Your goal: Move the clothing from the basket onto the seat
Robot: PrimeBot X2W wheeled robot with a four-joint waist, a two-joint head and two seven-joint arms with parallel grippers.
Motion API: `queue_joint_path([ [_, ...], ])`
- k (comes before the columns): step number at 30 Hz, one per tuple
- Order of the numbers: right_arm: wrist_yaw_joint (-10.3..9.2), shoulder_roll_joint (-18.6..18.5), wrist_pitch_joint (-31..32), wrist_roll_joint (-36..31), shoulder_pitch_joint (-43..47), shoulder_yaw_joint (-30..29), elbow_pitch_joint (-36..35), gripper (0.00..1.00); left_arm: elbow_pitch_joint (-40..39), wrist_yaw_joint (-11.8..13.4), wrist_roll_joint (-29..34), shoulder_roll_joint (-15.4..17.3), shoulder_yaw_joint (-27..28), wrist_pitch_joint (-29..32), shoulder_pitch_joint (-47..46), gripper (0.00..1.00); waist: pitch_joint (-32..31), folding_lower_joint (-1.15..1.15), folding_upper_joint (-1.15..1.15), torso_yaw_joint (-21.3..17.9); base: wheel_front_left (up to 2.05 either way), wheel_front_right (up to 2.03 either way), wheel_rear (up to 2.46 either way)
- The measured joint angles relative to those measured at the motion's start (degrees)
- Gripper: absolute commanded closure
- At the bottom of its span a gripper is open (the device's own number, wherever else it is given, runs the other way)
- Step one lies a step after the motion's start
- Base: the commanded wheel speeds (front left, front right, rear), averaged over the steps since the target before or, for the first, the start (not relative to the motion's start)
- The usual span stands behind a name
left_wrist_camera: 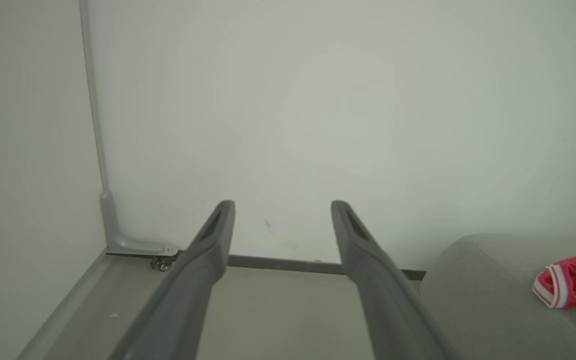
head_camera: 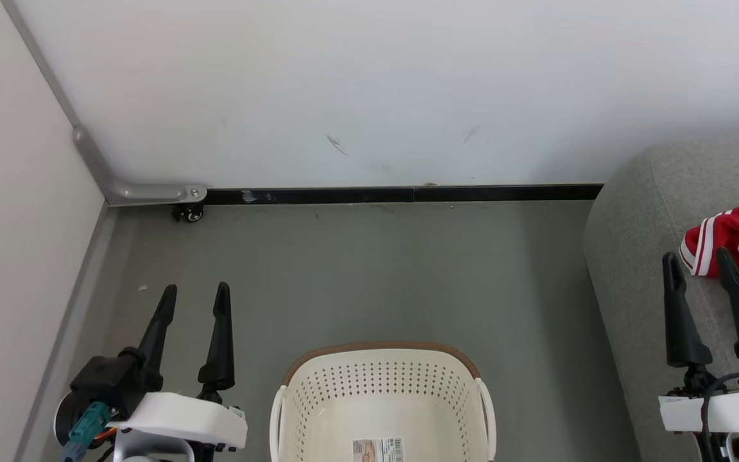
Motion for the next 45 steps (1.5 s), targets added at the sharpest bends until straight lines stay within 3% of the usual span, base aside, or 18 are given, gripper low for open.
queue_joint_path([
  [32, 0.0, 0.8, 0.0, -0.4, 0.1, 1.0, -1.0, 0.0, 0.8, -2.7, 3.3, -2.7, 3.3, 0.0, 0.0, 0.0, 0.8, 0.0, 0.0, -0.5, 0.0, 0.0, 0.0],
  [33, 0.0, 0.9, 0.0, -0.4, 0.1, 1.1, -0.5, 1.0, 1.2, -2.7, 3.3, -2.8, 3.2, 0.0, 0.0, 1.0, 0.8, 0.0, 0.0, -0.5, 0.0, 0.0, 0.0],
  [45, 0.0, 2.9, 0.3, 2.3, 2.3, 2.0, 2.8, 1.0, 4.8, -3.1, 0.5, -3.9, 3.2, 0.8, 1.9, 1.0, 0.8, 0.0, 0.0, -0.5, 0.0, 0.0, 0.0],
])
